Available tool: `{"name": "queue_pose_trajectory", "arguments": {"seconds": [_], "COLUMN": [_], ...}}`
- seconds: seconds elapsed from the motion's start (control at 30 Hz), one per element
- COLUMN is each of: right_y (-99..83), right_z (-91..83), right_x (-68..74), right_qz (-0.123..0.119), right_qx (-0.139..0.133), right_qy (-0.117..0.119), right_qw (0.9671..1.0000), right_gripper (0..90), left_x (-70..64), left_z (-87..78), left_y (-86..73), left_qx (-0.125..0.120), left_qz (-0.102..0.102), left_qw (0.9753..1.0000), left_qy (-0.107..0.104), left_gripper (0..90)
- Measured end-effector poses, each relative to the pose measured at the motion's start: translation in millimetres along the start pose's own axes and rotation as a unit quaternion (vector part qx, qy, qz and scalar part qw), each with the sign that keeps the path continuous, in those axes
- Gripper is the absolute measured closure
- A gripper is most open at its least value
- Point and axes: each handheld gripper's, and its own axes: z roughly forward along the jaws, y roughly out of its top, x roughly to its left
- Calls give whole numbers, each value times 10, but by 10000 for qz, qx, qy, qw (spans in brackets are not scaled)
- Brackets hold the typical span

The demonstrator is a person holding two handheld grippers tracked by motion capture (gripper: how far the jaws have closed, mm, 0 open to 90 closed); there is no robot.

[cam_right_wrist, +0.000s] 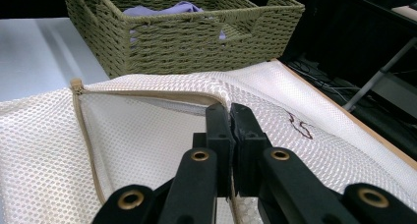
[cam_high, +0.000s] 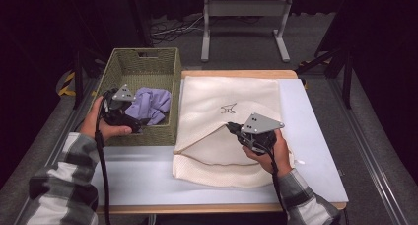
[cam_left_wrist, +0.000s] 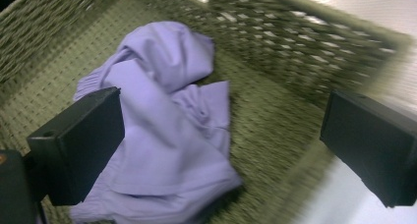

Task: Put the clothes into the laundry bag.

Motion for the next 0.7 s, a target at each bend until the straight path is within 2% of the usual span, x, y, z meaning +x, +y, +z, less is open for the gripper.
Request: {"name": "queue_pose_trajectory", "arguments": {"seconds": [0.13, 0.23, 0.33, 0.43, 0.53, 0.6, 0.63, 0.67, 0.7], "right_y": [-8, -14, -23, -32, -32, -35, -35, -39, -43], "right_z": [2, 7, 13, 27, 34, 42, 42, 48, 53], "right_x": [2, 1, 1, 2, 8, 11, 11, 9, 12], "right_qz": [24, 46, 70, 80, 85, 101, 101, 89, 90], "right_qx": [21, 31, 53, 61, 82, 97, 97, 98, 127], "right_qy": [27, 61, 104, 126, 141, 173, 173, 183, 175], "right_qw": [10000, 10000, 9999, 9999, 9998, 9998, 9998, 9997, 9997], "right_gripper": [880, 880, 880, 880, 881, 880, 880, 881, 881], "left_x": [108, 196, 258, 330, 398, 479, 479, 519, 555], "left_z": [151, 283, 421, 550, 651, 775, 775, 824, 862], "left_y": [68, 126, 169, 190, 195, 188, 188, 181, 169], "left_qx": [294, 450, 689, 833, 949, 1181, 1181, 1269, 1268], "left_qz": [51, 44, 168, 130, 92, -29, -29, -30, -123], "left_qw": [9995, 9990, 9974, 9963, 9954, 9929, 9929, 9919, 9919], "left_qy": [80, -20, -83, -137, -99, -111, -111, -27, -29], "left_gripper": [41, 41, 40, 44, 44, 44, 43, 43, 44]}}
